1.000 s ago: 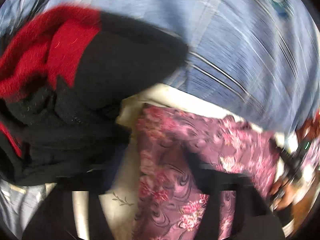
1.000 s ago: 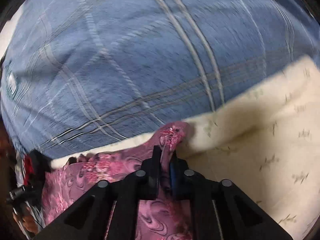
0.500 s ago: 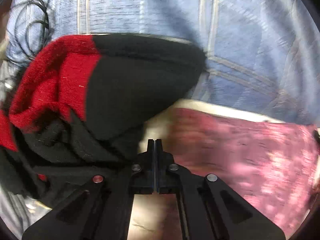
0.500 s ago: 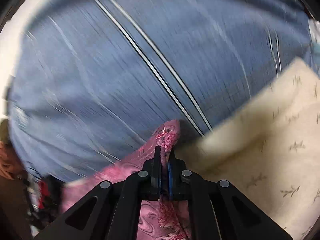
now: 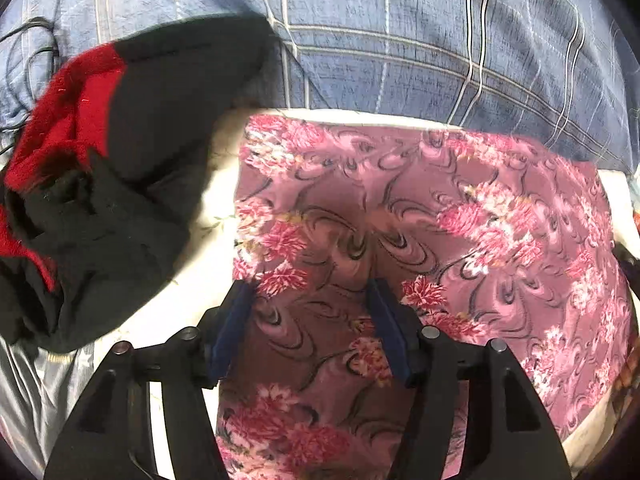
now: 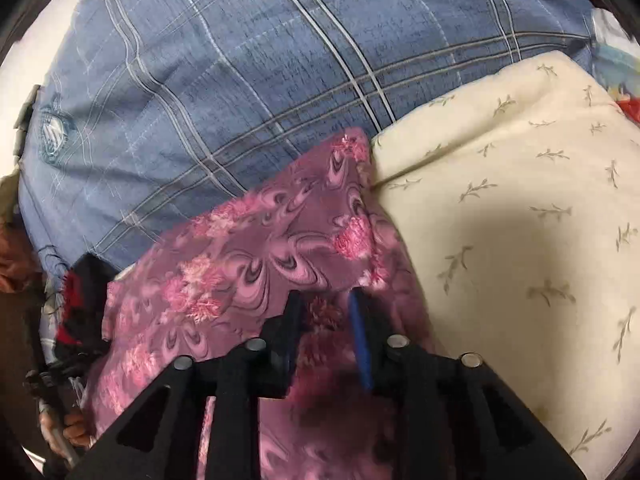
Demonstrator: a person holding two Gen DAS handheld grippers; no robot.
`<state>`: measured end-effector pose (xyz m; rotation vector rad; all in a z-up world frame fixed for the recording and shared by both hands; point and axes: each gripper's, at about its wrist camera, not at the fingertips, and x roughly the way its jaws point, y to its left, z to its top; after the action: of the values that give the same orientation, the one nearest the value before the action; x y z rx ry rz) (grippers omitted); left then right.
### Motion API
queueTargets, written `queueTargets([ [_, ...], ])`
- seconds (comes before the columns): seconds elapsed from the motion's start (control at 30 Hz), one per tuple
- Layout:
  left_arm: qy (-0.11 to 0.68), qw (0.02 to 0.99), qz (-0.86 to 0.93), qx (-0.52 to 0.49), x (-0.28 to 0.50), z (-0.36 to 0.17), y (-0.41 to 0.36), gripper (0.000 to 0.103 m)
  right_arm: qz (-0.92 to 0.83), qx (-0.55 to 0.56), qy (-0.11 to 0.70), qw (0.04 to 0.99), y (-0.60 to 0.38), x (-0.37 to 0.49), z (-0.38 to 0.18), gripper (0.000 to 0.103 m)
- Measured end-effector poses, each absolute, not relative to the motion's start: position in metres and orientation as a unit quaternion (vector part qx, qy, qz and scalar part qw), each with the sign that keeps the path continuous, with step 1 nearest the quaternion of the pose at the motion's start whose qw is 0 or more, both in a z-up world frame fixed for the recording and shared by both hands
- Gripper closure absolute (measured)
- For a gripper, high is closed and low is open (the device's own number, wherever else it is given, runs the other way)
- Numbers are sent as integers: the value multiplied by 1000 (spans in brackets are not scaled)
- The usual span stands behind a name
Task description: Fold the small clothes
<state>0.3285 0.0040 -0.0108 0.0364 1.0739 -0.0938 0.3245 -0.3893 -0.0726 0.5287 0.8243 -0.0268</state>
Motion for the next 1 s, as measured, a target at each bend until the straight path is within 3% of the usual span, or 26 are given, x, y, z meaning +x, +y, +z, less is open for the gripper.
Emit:
queueTargets([
  [0.03,515,856,-50,7,324,-4,8,43,-22,257,392,883,-391,315,-67,73],
  [0.2,504,859,-80,-38,278,24,37,41,13,257,346,902,-385,247,-43,73],
  [0.33,546,833,-79,-49,250,-9,57,38,3,221,412,884,-370,233,-80,79],
  [0.47,567,810,-93,-115,248,-10,59,39,-30,206,394,895,-350,221,-65,72],
  [0.57,574,804,-80,-132,250,0,87,38,14,149,385,911,-298,219,-46,58],
  [0.63,583,795,-76,-148,245,2,107,38,53,91,385,917,-246,220,-43,54],
  [1.0,619,760,-83,-178,269,-14,140,38,216,-207,378,876,17,230,-87,41],
])
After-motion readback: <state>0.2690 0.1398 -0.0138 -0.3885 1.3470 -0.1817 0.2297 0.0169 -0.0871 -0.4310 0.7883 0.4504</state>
